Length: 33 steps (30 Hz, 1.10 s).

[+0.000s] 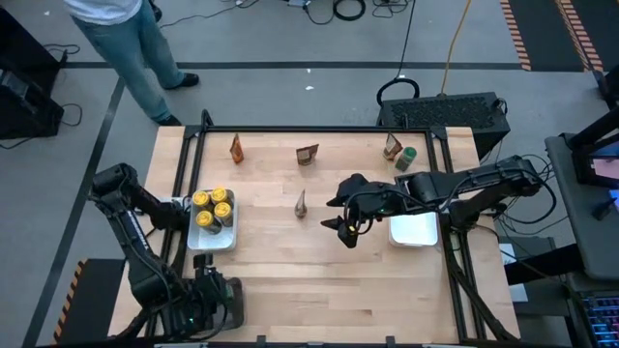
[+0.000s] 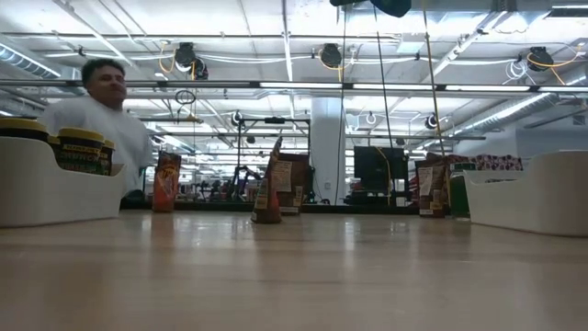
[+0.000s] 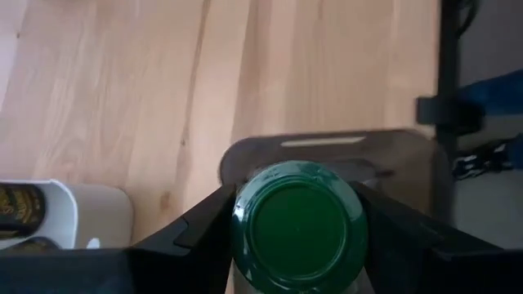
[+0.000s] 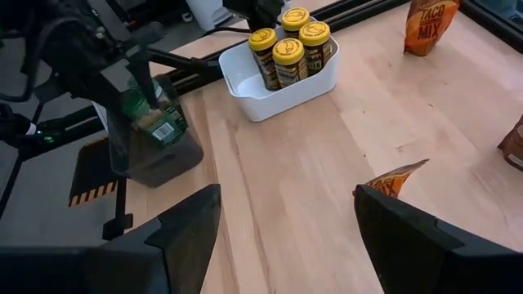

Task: Sort spices by type
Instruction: Put the bottom green seasoning bottle into the black bin

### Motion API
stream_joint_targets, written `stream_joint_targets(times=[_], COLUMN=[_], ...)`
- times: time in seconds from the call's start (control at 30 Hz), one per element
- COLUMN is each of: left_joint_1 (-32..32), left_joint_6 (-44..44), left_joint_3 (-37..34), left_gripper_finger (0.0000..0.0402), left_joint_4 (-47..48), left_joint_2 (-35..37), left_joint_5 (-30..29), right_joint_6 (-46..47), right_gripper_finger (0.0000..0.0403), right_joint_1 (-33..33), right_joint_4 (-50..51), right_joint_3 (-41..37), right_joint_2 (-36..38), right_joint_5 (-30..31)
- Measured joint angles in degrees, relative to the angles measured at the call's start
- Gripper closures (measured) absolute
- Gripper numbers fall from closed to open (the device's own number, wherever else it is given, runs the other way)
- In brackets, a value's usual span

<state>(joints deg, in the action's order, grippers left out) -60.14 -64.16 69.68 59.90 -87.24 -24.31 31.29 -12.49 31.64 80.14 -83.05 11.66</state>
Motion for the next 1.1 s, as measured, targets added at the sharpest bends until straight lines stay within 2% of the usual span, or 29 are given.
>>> stream_joint_targets(times=[0.27, 0.93, 1.1], left_joint_1=[0.00, 0.00, 0.00], left_joint_6=[0.49, 6.45, 6.43], left_joint_3=[-4.83, -7.71, -7.71], left_gripper_finger=[0.0187, 0.0187, 0.0171], left_joint_4=[-3.08, -4.40, -5.47], left_joint_2=[0.00, 0.02, 0.02], left_joint_5=[5.69, 6.22, 6.52], right_joint_6=[-0.49, -1.95, -2.19], right_gripper_finger=[0.0138, 0.0138, 0.0138], right_joint_1=[0.00, 0.11, 0.15], right_joint_4=[0.26, 1.99, 2.00], right_joint_3=[0.00, 0.00, 0.00], right_joint_2=[0.00, 0.00, 0.00], right_joint_5=[0.00, 0.04, 0.26])
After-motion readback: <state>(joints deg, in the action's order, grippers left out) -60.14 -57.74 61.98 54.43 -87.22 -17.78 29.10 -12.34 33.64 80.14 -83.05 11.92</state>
